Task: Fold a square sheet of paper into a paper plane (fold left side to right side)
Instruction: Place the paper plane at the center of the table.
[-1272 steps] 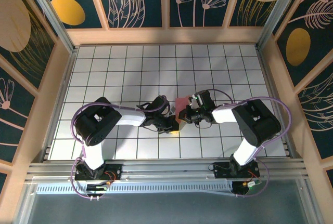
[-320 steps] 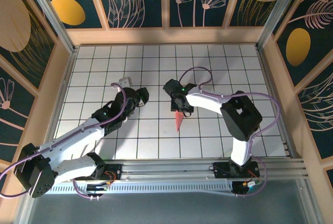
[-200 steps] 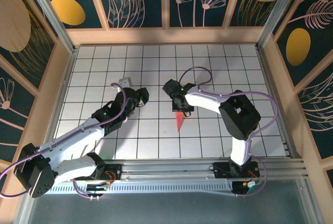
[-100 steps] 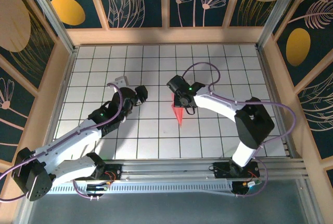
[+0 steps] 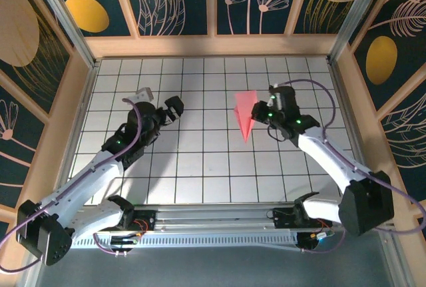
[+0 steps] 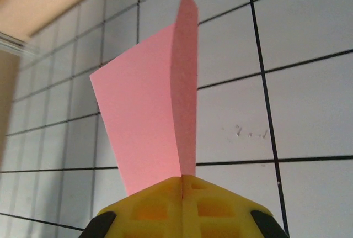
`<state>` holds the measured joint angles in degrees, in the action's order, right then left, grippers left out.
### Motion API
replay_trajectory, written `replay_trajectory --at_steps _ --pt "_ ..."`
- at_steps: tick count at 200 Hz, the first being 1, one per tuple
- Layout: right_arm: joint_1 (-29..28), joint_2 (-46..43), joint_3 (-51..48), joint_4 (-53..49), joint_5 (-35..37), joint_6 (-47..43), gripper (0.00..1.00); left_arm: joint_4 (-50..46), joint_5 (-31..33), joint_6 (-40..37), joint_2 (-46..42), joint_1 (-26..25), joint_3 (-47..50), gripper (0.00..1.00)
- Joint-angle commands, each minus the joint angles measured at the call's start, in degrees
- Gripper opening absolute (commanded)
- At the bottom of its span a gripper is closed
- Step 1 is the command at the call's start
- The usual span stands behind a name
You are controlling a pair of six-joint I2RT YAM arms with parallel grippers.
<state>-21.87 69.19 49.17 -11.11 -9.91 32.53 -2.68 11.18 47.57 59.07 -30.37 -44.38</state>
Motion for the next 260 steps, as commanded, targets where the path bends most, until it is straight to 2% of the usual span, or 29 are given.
replay_trajectory --at_steps 1,25,45,79,110,153,214,260 --pt "4.94 -3.47 -5.16 12.51 -17.90 2.94 0.00 6.35 -14.28 2.29 0.35 4.58 1.46 0.98" --pt "8.93 -4.43 -10.38 23.12 -28.88 9.12 0.00 10.93 -24.55 4.01 2.94 8.04 2.53 0.95" --pt "9.85 -3.57 -14.02 32.47 -35.01 14.51 0.00 14.55 -30.40 5.08 5.49 8.40 2.76 0.90" --pt "9.42 0.56 -18.32 46.78 -40.70 22.69 0.00 21.38 -41.64 7.15 10.91 8.39 2.78 0.75" --pt "6.46 5.74 -19.80 57.63 -42.82 28.22 0.00 26.55 -49.26 9.24 15.86 7.88 2.84 0.66" --pt "2.34 11.76 -19.31 63.96 -41.33 30.99 0.00 29.73 -50.93 9.92 19.67 4.57 2.23 0.59" --pt "-0.38 14.74 -17.42 63.59 -40.61 30.70 0.00 28.44 -48.76 9.58 21.24 3.65 2.32 0.47" --pt "-1.17 14.93 -17.35 64.18 -40.27 31.08 0.00 27.69 -48.73 9.32 22.84 2.87 1.66 0.43"
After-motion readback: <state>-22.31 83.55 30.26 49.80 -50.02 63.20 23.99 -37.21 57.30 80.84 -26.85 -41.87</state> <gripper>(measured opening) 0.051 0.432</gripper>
